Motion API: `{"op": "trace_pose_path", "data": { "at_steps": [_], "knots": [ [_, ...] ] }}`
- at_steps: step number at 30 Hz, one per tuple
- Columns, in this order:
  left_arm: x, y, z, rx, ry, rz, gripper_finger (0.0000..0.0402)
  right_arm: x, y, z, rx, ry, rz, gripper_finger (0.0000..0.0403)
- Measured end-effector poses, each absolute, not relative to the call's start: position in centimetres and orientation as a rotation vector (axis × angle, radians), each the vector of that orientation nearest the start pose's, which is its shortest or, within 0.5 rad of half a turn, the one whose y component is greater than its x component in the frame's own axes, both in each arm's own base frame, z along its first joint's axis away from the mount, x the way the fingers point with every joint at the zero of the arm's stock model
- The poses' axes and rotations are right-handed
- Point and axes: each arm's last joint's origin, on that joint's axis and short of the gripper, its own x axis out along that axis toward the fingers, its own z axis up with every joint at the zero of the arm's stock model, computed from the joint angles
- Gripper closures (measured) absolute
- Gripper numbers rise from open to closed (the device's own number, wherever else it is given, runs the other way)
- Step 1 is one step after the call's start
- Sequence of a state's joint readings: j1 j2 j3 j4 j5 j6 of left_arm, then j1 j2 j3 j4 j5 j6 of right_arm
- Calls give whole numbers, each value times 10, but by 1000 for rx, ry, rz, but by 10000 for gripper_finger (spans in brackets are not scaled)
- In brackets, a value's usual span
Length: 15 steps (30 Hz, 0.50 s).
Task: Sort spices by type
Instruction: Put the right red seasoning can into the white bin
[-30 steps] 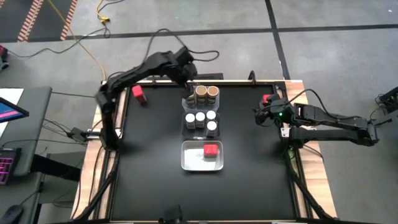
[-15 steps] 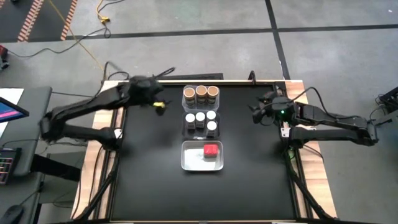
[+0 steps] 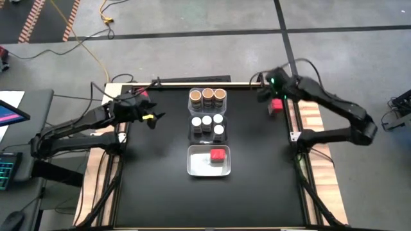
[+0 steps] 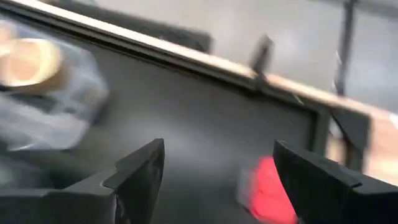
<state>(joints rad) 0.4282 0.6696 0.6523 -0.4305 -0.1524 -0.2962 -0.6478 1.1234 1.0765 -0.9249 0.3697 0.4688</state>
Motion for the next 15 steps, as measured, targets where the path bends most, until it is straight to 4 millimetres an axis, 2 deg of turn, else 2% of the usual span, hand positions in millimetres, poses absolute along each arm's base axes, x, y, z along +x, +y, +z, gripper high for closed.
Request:
{"op": "trace_pose_path", "data": {
  "at_steps": [3, 8, 15],
  "knots": [
    [130, 64, 282, -351, 356, 633, 69, 151, -153, 307, 665, 876, -1224, 74],
    [130, 64, 282, -346, 359, 623, 69, 135, -180, 284, 879, 1047, -1276, 74],
    [131, 64, 282, -318, 366, 617, 69, 136, -198, 266, 944, 1136, -1281, 74]
  ]
}}
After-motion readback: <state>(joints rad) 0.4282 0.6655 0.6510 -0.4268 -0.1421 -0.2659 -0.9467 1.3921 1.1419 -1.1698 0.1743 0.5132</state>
